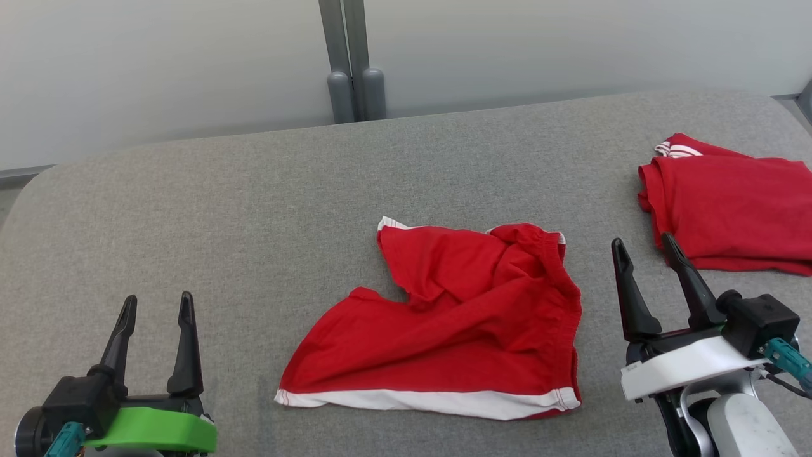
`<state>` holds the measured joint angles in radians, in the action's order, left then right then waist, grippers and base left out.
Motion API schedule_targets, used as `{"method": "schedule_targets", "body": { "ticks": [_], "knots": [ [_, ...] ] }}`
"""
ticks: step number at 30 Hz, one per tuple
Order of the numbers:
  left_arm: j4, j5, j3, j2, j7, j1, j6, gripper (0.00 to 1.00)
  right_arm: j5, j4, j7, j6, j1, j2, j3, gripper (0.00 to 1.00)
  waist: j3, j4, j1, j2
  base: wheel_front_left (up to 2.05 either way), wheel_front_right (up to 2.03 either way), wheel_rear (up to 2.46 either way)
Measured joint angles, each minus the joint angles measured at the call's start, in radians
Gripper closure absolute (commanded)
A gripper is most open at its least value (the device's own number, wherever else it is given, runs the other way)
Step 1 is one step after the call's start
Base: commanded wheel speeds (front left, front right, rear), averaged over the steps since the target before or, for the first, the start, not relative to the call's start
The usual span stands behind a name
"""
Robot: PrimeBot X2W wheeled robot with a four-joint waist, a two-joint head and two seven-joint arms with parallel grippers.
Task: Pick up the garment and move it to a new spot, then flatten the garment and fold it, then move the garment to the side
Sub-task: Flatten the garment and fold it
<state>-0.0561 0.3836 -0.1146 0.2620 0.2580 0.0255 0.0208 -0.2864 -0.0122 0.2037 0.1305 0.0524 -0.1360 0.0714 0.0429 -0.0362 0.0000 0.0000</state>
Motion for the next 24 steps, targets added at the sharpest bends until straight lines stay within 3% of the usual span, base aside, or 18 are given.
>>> {"method": "schedule_targets", "body": {
  "ticks": [12,18,24],
  "knots": [
    [-0.031,0.005,-0.016,-0.009,-0.003,-0.016,-0.014,0.00,-0.005,-0.045,-0.010,0.000,0.032,-0.014,0.018,0.00,0.000,0.002,0.0000,0.0000,0.00,0.00,0.00],
    [-0.054,0.047,-0.026,-0.002,-0.082,-0.013,-0.034,0.00,-0.021,-0.040,-0.054,0.000,0.013,-0.054,-0.021,0.00,0.001,0.002,0.0000,0.0000,0.00,0.00,0.00],
    [-0.049,0.088,-0.055,0.013,-0.224,0.011,-0.048,0.00,-0.120,-0.004,-0.188,0.000,-0.056,-0.115,0.003,0.00,0.009,0.002,0.0000,0.0000,0.00,0.00,0.00]
  ]
}}
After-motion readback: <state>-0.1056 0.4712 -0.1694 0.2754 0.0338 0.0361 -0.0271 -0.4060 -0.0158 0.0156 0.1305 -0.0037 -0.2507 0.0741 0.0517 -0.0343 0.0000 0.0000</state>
